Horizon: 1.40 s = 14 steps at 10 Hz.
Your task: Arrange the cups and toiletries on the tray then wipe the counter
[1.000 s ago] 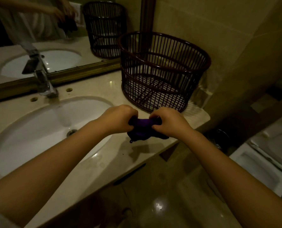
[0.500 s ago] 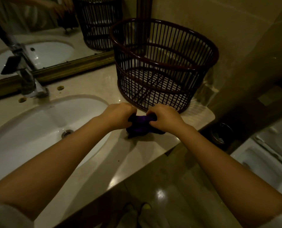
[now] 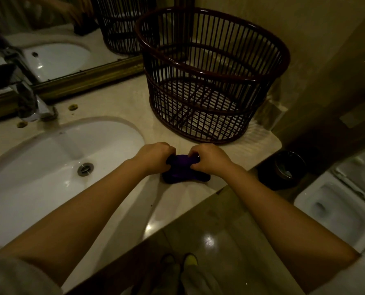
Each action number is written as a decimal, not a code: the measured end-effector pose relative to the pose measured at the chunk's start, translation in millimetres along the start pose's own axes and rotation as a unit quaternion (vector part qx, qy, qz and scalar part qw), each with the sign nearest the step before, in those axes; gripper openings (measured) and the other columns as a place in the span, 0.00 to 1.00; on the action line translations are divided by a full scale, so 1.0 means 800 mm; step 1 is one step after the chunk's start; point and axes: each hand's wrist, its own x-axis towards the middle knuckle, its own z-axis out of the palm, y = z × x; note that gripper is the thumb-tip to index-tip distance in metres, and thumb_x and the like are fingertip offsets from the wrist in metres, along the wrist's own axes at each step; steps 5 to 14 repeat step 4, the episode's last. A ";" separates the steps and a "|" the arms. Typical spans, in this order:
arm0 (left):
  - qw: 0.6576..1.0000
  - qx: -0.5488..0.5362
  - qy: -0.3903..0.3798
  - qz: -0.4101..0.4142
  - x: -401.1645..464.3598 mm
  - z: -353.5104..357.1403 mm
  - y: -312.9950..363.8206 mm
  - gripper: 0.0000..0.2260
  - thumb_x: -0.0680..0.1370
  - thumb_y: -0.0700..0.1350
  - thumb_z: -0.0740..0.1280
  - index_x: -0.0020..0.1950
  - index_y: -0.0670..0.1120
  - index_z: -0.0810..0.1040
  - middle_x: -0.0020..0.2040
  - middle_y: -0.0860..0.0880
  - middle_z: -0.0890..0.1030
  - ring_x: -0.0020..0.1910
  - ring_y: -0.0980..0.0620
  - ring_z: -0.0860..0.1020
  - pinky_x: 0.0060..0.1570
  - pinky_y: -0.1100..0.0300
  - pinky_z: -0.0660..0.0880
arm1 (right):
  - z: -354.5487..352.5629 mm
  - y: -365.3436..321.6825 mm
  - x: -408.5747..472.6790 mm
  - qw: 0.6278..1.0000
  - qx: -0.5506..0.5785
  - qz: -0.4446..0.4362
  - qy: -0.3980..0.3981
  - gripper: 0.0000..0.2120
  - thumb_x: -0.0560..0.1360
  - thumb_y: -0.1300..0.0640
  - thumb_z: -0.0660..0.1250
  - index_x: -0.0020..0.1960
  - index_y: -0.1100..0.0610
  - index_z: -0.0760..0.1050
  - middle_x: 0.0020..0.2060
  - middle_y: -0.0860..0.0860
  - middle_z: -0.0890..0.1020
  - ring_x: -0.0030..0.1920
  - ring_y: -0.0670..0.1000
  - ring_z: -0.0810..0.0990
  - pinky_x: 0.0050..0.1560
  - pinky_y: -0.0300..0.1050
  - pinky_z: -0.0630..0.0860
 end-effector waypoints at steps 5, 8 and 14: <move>1.000 0.006 -0.006 0.000 0.001 -0.032 0.016 0.21 0.72 0.53 0.69 0.62 0.49 0.73 0.57 0.49 0.78 0.53 0.50 0.76 0.45 0.56 0.76 | -0.033 0.005 -0.021 1.000 0.017 0.014 0.005 0.16 0.68 0.53 0.72 0.55 0.53 0.77 0.50 0.50 0.81 0.47 0.49 0.78 0.48 0.48 0.78; 1.000 0.006 -0.006 0.000 0.001 -0.032 0.016 0.21 0.72 0.53 0.69 0.62 0.49 0.73 0.57 0.49 0.78 0.53 0.50 0.76 0.45 0.56 0.76 | -0.033 0.005 -0.021 1.000 0.017 0.014 0.005 0.16 0.68 0.53 0.72 0.55 0.53 0.77 0.50 0.50 0.81 0.47 0.49 0.78 0.48 0.48 0.78; 1.000 0.006 -0.006 0.000 0.001 -0.032 0.016 0.21 0.72 0.53 0.69 0.62 0.49 0.73 0.57 0.49 0.78 0.53 0.50 0.76 0.45 0.56 0.76 | -0.033 0.005 -0.021 1.000 0.017 0.014 0.005 0.16 0.68 0.53 0.72 0.55 0.53 0.77 0.50 0.50 0.81 0.47 0.49 0.78 0.48 0.48 0.78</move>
